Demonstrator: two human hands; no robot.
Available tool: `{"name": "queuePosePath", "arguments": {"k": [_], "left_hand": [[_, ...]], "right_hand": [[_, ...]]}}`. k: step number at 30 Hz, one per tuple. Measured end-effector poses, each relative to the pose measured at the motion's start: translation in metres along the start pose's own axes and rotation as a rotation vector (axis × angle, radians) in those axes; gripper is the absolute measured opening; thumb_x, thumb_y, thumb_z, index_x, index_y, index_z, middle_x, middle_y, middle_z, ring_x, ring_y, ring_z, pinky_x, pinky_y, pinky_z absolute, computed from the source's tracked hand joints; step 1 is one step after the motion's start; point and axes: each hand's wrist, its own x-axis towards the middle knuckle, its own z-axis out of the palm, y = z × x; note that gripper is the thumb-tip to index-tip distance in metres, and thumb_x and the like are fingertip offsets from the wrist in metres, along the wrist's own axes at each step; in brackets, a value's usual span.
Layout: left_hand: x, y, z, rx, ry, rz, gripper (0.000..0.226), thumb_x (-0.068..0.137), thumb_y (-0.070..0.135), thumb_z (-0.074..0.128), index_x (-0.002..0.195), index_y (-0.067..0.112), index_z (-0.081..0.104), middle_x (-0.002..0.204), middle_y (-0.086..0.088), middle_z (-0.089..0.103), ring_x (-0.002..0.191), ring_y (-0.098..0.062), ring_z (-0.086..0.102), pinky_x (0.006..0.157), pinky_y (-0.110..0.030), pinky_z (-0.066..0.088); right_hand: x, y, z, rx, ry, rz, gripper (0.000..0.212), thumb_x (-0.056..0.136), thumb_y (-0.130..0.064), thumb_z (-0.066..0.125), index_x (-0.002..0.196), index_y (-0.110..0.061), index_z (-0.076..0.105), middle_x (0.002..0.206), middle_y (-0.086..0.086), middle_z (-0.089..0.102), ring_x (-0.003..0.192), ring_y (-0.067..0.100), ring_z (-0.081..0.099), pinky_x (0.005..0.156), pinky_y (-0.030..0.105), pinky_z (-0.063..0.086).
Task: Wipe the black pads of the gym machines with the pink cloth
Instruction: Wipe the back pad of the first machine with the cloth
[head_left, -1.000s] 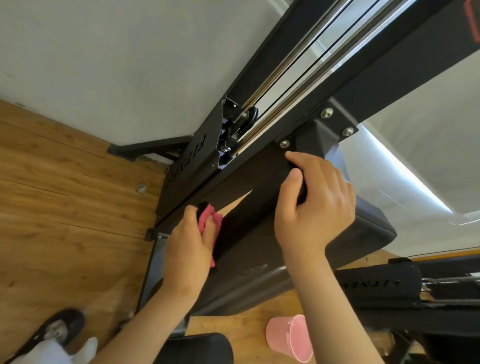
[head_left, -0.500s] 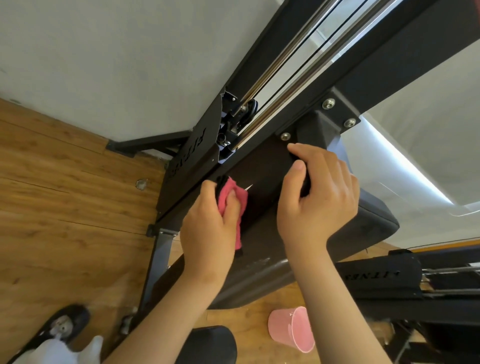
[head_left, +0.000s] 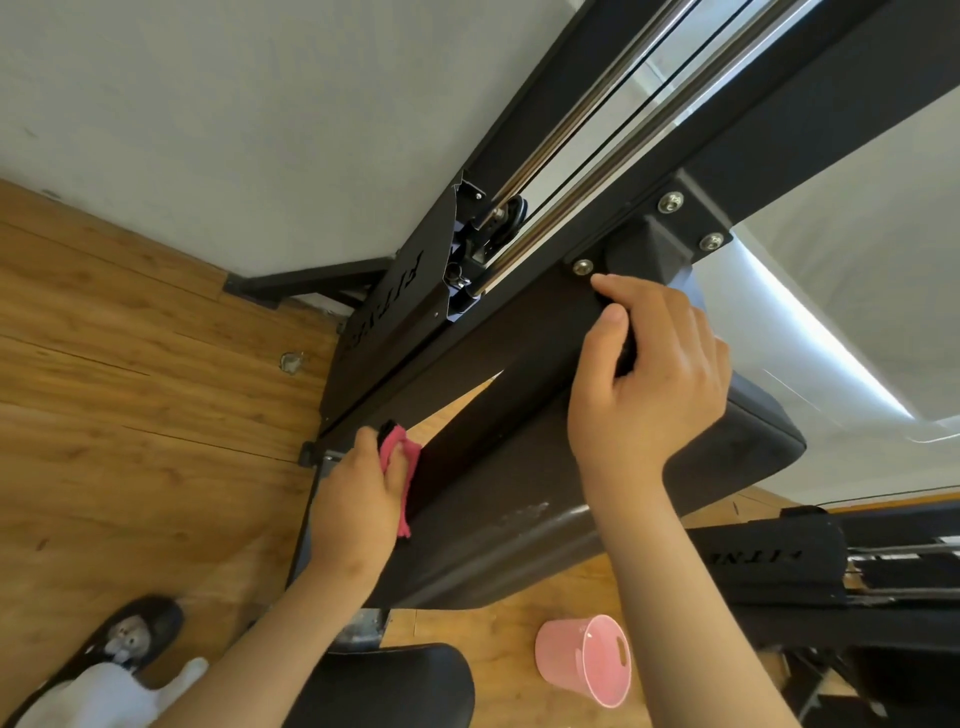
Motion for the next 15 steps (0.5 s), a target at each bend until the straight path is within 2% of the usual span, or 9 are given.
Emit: {"name": "queuePosePath", "arguments": {"k": [2,5,8,11,13,15], "left_hand": [[0.001,0.01,-0.009,-0.014,0.005,0.048,0.032,0.097,0.04,0.041,0.109,0.013,0.051,0.069,0.004,0.057,0.048,-0.004,0.053,0.037,-0.014,0.031],[-0.007,0.041,-0.025,-0.271,0.038,0.172,0.021,0.094,0.038,0.045,0.097,0.018,0.052,0.063,0.004,0.053,0.046,-0.006,0.051,0.04,-0.015,0.036],[-0.013,0.072,-0.037,-0.531,0.074,0.25,0.023,0.092,0.04,0.044,0.092,0.019,0.053,0.062,-0.001,0.054,0.049,-0.011,0.053,0.044,-0.017,0.04],[-0.011,0.081,-0.038,-0.604,0.118,0.274,0.024,0.094,0.038,0.045,0.09,0.016,0.054,0.064,-0.002,0.056,0.051,-0.011,0.053,0.046,-0.017,0.04],[-0.009,0.078,-0.032,-0.578,0.123,0.272,0.021,0.095,0.037,0.045,0.091,0.018,0.054,0.065,0.0,0.057,0.052,-0.008,0.054,0.047,-0.018,0.04],[-0.007,0.071,-0.024,-0.528,0.145,0.274,0.023,0.094,0.038,0.041,0.092,0.018,0.053,0.066,0.003,0.058,0.053,-0.006,0.056,0.047,-0.018,0.041]], "right_hand": [[-0.001,0.0,0.0,-0.006,-0.005,0.001,0.032,0.093,-0.023,0.042,0.093,-0.02,0.074,0.085,-0.005,0.069,0.078,0.009,0.059,0.071,0.026,0.036],[-0.001,0.0,-0.001,-0.008,-0.024,0.01,0.031,0.094,-0.024,0.042,0.095,-0.019,0.073,0.087,-0.004,0.069,0.08,0.011,0.059,0.073,0.027,0.037],[-0.004,0.0,-0.008,0.0,-0.068,0.005,0.025,0.094,-0.028,0.05,0.099,-0.017,0.071,0.106,0.0,0.066,0.105,0.017,0.056,0.09,0.034,0.037],[-0.034,-0.009,-0.017,-0.056,-0.149,-0.103,0.025,0.086,-0.035,0.065,0.103,-0.018,0.072,0.133,0.009,0.053,0.136,0.028,0.034,0.11,0.048,0.025],[-0.06,-0.012,-0.018,-0.1,-0.218,-0.161,0.031,0.083,-0.034,0.069,0.111,-0.021,0.07,0.145,0.008,0.039,0.146,0.026,0.016,0.116,0.05,0.013],[-0.072,-0.006,-0.01,-0.108,-0.222,-0.182,0.035,0.083,-0.029,0.067,0.118,-0.024,0.065,0.149,0.007,0.032,0.148,0.023,0.005,0.117,0.049,0.006]]}}
